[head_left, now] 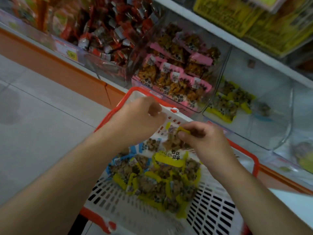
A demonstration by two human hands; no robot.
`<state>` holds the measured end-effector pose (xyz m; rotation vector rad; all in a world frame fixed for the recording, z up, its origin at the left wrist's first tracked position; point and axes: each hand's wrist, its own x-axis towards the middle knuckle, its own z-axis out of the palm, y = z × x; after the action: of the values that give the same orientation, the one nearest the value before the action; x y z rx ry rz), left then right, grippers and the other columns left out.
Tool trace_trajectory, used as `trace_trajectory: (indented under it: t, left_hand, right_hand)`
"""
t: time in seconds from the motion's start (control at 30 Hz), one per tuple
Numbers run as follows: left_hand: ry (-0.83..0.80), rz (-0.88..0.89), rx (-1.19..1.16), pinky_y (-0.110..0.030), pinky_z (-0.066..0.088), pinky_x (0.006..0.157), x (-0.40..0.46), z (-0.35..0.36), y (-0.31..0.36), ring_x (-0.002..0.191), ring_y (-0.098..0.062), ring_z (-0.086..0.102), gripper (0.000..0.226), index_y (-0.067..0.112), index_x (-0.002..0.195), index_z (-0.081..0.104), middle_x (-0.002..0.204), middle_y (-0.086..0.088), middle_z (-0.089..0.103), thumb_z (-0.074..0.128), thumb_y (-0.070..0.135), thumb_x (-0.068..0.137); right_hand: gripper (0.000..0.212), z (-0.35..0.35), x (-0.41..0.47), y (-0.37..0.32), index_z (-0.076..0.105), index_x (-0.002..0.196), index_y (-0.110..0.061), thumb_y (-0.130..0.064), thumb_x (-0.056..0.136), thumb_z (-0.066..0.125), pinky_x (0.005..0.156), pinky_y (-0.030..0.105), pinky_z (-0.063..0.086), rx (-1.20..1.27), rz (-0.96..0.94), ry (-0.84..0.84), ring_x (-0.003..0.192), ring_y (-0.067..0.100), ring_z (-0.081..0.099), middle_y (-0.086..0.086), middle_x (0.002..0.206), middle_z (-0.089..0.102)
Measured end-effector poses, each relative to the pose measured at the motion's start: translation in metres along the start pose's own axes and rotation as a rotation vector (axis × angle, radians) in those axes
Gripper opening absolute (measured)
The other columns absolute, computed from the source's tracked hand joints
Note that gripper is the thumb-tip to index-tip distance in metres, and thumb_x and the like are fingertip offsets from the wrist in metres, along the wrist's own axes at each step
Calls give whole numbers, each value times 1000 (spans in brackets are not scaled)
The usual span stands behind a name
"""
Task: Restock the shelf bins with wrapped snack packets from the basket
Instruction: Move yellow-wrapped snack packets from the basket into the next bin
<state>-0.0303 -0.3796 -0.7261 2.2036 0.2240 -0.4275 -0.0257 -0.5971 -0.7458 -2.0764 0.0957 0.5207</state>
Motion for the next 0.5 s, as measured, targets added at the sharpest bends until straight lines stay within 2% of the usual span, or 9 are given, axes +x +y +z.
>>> trace_trajectory:
  t: [0.07, 0.17, 0.23, 0.33, 0.43, 0.5]
  left_hand:
    - [-217, -45, -111, -35, 62, 76, -4, 7, 9, 89, -9, 72, 37, 36, 117, 63, 105, 15, 69, 71, 59, 89]
    - [-357, 16, -232, -32, 64, 67, -9, 18, 20, 77, -12, 75, 37, 35, 114, 64, 95, 10, 73, 85, 35, 85]
    - [-314, 66, -296, -32, 62, 65, -7, 25, 22, 70, -13, 73, 32, 33, 109, 67, 79, 8, 71, 85, 22, 85]
    - [-191, 67, -279, -43, 62, 76, -3, 35, 21, 71, -9, 69, 32, 40, 105, 71, 73, 11, 67, 87, 25, 82]
    - [-137, 41, -404, -52, 61, 86, -1, 45, 24, 81, -20, 73, 45, 45, 107, 68, 82, -2, 74, 88, 15, 80]
    - [-78, 45, -473, -54, 61, 85, -3, 53, 35, 81, -25, 74, 60, 48, 113, 63, 88, -7, 75, 84, 2, 81]
  right_hand:
    - [7, -15, -5, -4, 83, 96, -29, -23, 93, 82, 87, 45, 62, 83, -13, 24, 86, 17, 78, -4, 90, 81]
    - [8, -27, -8, -5, 82, 95, -28, -21, 94, 81, 81, 37, 61, 185, -30, 83, 86, 15, 76, -4, 89, 80]
    - [11, -29, -7, -4, 74, 99, -31, -23, 96, 80, 77, 28, 57, 141, -59, 160, 86, 7, 73, -9, 92, 76]
    - [21, -33, -6, -7, 56, 101, -33, -27, 98, 77, 73, 26, 56, -48, -189, 243, 88, 6, 70, -16, 98, 64]
    - [16, -44, -6, -11, 57, 96, -32, -25, 102, 70, 66, 35, 58, -116, -280, 163, 77, 11, 67, -12, 92, 63]
    - [14, -56, -6, -13, 62, 100, -34, -27, 100, 73, 64, 30, 57, -72, -224, 53, 75, 10, 67, -10, 94, 68]
